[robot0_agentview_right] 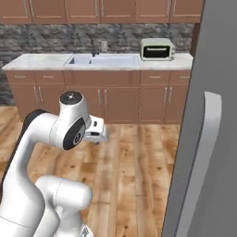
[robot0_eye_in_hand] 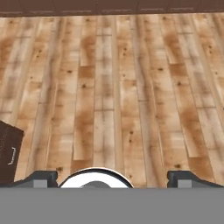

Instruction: Take a sugar cube from the saucer and place it inside the coffee. Then, grab milk from the fridge and place it next to the coffee on the counter to sweeten the coffee.

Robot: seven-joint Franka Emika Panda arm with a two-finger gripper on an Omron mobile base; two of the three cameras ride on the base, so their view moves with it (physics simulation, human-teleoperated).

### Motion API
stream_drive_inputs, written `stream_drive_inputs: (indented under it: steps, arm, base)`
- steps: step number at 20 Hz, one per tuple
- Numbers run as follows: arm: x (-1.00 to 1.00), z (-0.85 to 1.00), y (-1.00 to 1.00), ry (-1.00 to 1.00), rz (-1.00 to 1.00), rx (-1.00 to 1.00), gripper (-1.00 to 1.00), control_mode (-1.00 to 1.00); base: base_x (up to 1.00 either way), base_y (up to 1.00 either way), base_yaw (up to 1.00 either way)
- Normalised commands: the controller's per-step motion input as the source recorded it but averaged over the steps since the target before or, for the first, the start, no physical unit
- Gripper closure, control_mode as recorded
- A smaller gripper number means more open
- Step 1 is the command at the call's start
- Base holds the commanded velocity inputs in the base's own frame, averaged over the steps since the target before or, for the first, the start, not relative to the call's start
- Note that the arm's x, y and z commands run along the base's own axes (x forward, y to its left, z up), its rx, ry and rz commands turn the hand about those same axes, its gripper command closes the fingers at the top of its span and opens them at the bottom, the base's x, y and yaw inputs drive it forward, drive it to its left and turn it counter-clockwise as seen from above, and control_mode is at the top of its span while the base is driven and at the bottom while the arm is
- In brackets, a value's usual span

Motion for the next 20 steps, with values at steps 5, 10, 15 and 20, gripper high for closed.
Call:
stream_drive_inputs:
  steps: [5,10,15,20]
  arm:
    - [0.0,0.0,0.0,0.0,0.0,0.0,-1.0,1.0]
    - [0.0,0.0,0.0,0.0,0.0,0.0,-1.0,1.0]
    - [0.0,0.0,0.0,0.0,0.0,0.0,-1.0,1.0]
    - [0.0,0.0,0.0,0.0,0.0,0.0,-1.0,1.0]
  base:
    - [1.0,0.0,-0.35]
    - [0.54,0.0,-0.72]
    - [0.25,0.0,-0.81]
    - [0.59,0.0,-0.71]
